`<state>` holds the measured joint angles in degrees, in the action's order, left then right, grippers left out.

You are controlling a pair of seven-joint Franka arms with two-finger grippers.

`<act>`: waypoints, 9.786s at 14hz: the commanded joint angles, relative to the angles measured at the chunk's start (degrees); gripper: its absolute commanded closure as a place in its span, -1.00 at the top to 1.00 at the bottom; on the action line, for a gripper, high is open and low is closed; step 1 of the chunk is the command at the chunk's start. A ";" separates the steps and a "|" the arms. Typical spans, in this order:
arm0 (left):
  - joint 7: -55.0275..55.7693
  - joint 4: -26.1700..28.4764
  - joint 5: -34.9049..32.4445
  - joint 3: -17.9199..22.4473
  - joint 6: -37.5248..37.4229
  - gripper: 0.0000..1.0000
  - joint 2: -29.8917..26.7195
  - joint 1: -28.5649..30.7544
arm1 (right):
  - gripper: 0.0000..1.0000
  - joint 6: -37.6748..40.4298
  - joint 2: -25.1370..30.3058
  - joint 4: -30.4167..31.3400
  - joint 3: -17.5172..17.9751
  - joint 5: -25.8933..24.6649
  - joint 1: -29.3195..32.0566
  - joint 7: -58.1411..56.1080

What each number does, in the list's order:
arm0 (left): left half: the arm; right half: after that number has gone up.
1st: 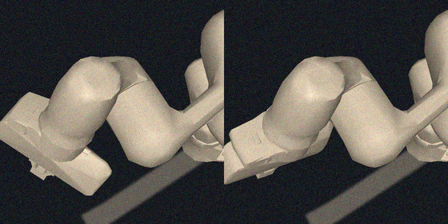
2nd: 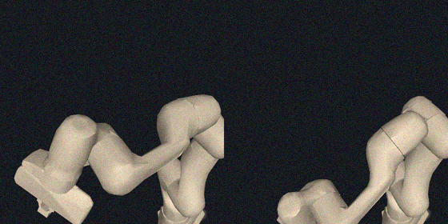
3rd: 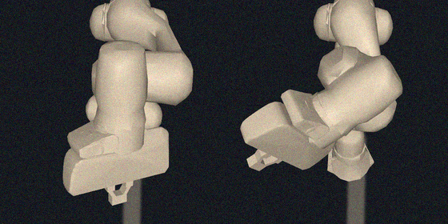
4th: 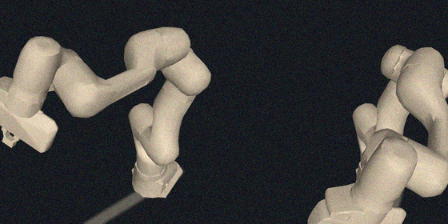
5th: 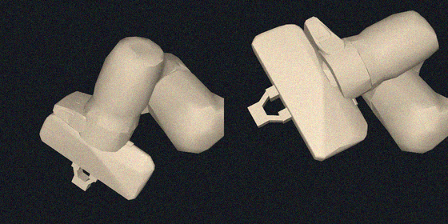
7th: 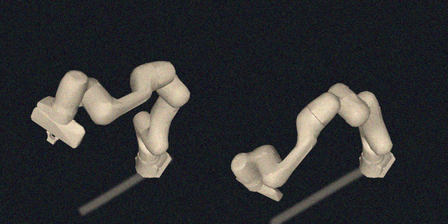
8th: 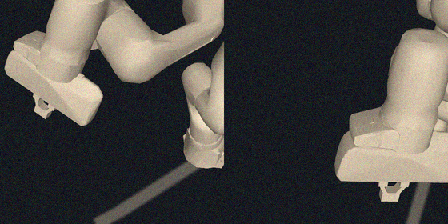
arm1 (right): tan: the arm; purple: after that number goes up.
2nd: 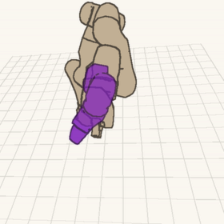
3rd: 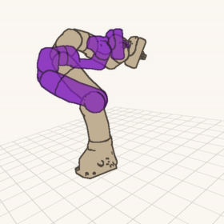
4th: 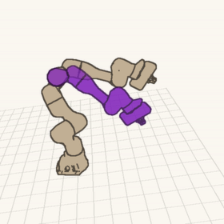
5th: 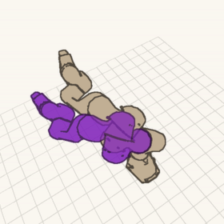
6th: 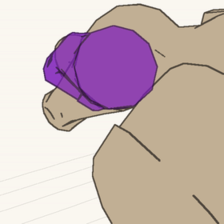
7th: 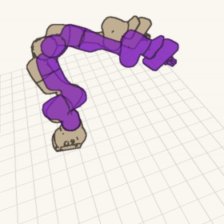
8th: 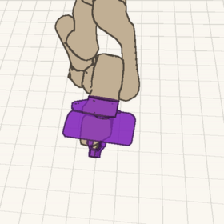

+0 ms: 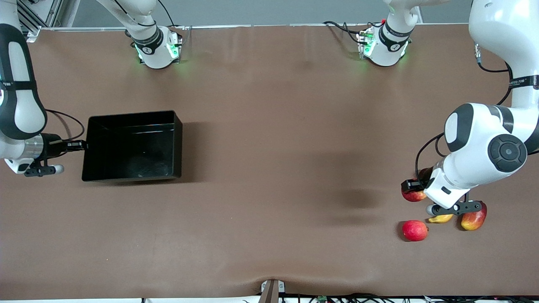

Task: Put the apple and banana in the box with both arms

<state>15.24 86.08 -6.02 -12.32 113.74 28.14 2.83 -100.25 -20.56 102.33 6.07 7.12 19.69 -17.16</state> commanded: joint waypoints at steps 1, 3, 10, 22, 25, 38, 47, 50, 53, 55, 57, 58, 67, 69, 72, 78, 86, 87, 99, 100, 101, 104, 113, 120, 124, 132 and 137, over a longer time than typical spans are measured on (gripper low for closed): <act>1.11 -0.29 -0.05 -0.25 -0.89 -1.00 -1.42 -0.72 | -1.00 3.75 1.74 -1.70 0.00 5.25 -5.17 7.29; 1.11 -0.47 -0.05 -1.38 -2.29 -1.00 -1.51 -0.72 | -1.00 3.40 2.01 -1.87 0.08 6.68 -9.73 11.95; 12.16 -0.38 -0.48 -6.83 -4.85 -1.00 -3.01 -1.07 | -1.00 -6.95 1.23 -2.40 0.00 12.83 -26.86 28.04; 25.89 0.23 -1.97 -8.51 1.47 -1.00 2.17 -13.01 | 0.99 -29.04 -15.20 -9.16 -0.44 15.56 -48.08 47.57; 27.03 0.76 -4.35 -8.51 3.58 -1.00 5.77 -16.44 | 1.00 -26.33 -14.25 -11.70 -0.71 15.12 -47.03 47.74; 32.05 5.24 -9.01 -8.60 11.06 0.20 13.69 -22.17 | 1.00 14.81 -8.82 -38.79 -5.11 3.08 -29.73 40.71; 29.42 0.76 -8.39 -8.60 -0.78 1.00 1.75 -14.28 | 1.00 25.53 15.45 -27.01 -5.98 -7.01 -25.93 37.04; 21.45 0.85 -8.22 -8.60 -3.60 1.00 -1.07 -5.85 | 1.00 26.51 16.69 -25.09 -6.24 -8.35 -21.73 28.97; 5.81 1.29 -8.31 -8.51 -4.41 1.00 -0.37 2.33 | 1.00 25.29 18.53 -19.39 -6.24 -4.51 -14.87 18.42; -1.32 1.37 -8.92 -8.43 -3.45 1.00 0.85 7.95 | 1.00 22.92 21.07 -15.34 -6.33 -2.46 -11.70 13.84; -7.91 1.37 -9.10 -8.43 -0.12 1.00 3.22 13.05 | 1.00 21.68 24.15 -12.44 -6.25 -2.46 -11.60 13.11; -9.86 1.37 -9.10 -8.43 1.81 1.00 4.54 14.64 | 1.00 21.42 25.55 -11.81 -5.98 -2.46 -11.95 13.20; -10.14 1.55 -18.59 -7.03 14.40 0.72 14.57 19.58 | 1.00 19.66 27.50 -11.90 -5.01 -3.16 -16.70 13.56; -10.23 1.55 -18.68 -5.62 15.80 0.69 15.53 19.58 | 1.00 20.09 27.50 -11.89 -5.10 -3.51 -16.35 13.55; -10.23 1.55 -18.68 -4.83 16.25 0.57 16.77 19.58 | 1.00 19.92 27.50 -11.89 -5.45 -3.77 -15.82 13.55; -11.19 1.81 -20.43 -3.94 16.78 -0.71 17.21 19.76 | 1.00 19.92 27.41 -12.07 -5.28 -5.18 -16.09 13.47; -13.83 1.11 -20.26 -5.78 10.11 -1.00 9.58 19.23 | 1.00 20.27 27.41 -11.98 -5.28 -5.10 -16.09 13.55; -13.83 1.11 -20.26 -7.10 7.83 -1.00 8.17 19.23 | 1.00 20.36 27.41 -11.98 -5.28 -5.10 -16.09 13.55; 2.66 0.06 -17.71 -25.74 -1.86 -1.00 4.02 9.85 | 1.00 20.45 27.41 -11.98 -5.28 -5.10 -15.91 13.64; 5.65 -0.03 -17.71 -25.74 -1.86 -1.00 4.55 7.56 | 1.00 20.45 27.41 -11.98 -5.28 -5.01 -15.91 13.64; 9.25 -0.21 -17.80 -25.65 -1.77 -1.00 5.07 5.02 | 1.00 20.45 27.41 -11.98 -5.28 -5.09 -15.82 13.64; 17.96 -4.15 -18.06 -25.48 -1.33 -1.00 9.55 -2.45 | 1.00 20.45 27.41 -11.98 -5.28 -5.01 -15.82 13.64; 34.49 -8.56 -17.98 -14.17 10.88 -1.00 18.43 -23.27 | 1.00 20.45 27.41 -11.98 -5.37 -5.01 -15.82 13.64; 35.47 -8.29 -17.98 -10.01 11.50 -1.00 22.65 -28.49 | 1.00 20.45 27.41 -11.98 -5.37 -5.01 -15.82 13.64; 36.44 -8.21 -17.98 -10.01 12.12 -0.03 23.54 -28.41 | 1.00 20.45 27.41 -11.98 -5.37 -5.01 -15.82 13.64; 34.95 -8.38 -18.15 -10.18 -2.70 1.00 5.46 -18.85 | 1.00 20.36 27.41 -11.98 -5.37 -5.01 -15.73 13.64; 21.19 -8.03 -17.98 -10.27 -13.19 1.00 -5.18 -7.87 | 1.00 20.36 27.41 -11.98 -5.37 -4.83 -15.73 13.64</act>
<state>41.75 75.44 -24.49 -22.33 101.79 27.03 -8.80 -79.95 6.19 89.83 0.31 2.92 3.50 -3.72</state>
